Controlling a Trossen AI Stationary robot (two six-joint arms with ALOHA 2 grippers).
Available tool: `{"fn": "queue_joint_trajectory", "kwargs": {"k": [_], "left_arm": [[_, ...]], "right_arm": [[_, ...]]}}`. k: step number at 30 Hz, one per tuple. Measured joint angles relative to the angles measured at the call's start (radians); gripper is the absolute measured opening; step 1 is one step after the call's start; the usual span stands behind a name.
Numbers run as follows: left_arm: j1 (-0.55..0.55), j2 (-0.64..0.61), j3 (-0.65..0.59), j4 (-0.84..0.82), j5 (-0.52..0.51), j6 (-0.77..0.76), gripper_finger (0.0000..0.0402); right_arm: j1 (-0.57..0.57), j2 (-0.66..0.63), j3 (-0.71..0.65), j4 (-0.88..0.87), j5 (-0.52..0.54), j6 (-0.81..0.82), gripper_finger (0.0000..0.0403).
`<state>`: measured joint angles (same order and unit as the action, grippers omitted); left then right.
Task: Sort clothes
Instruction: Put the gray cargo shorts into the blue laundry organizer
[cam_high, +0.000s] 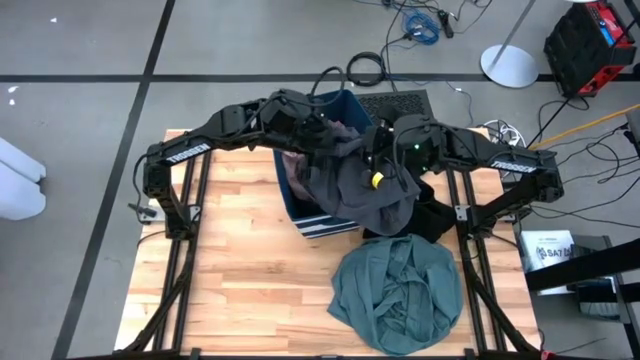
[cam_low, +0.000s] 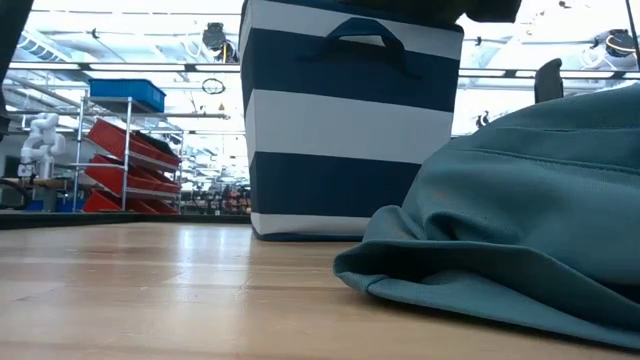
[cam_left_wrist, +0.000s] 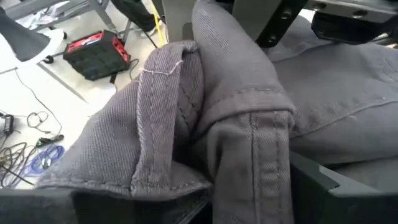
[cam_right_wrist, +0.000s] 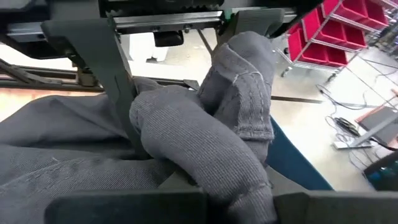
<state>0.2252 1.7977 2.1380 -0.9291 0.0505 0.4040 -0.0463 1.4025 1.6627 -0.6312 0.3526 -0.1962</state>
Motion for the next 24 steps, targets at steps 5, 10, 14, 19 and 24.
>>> {"fn": "queue_joint_trajectory", "kwargs": {"k": [5, 10, 14, 19, 24], "left_arm": [[-0.003, 0.0, 0.0, -0.008, -0.002, 0.004, 0.0242], [-0.01, 0.0, -0.001, -0.015, 0.001, 0.057, 0.0176], [-0.025, 0.001, -0.002, -0.014, -0.007, 0.098, 0.0042], [-0.026, 0.003, -0.003, -0.005, -0.035, 0.104, 0.0029], [-0.027, 0.008, -0.005, 0.013, -0.091, 0.106, 0.0029]], "right_arm": [[-0.001, -0.001, 0.0, -0.001, -0.07, -0.008, 0.0017], [0.0, -0.003, 0.001, -0.018, -0.132, -0.032, 0.0037], [-0.001, -0.006, 0.003, -0.033, -0.144, -0.037, 0.0084], [-0.002, -0.011, 0.006, -0.083, -0.138, -0.075, 0.0119], [-0.002, -0.057, 0.006, -0.158, -0.122, -0.088, 0.0134]]}}
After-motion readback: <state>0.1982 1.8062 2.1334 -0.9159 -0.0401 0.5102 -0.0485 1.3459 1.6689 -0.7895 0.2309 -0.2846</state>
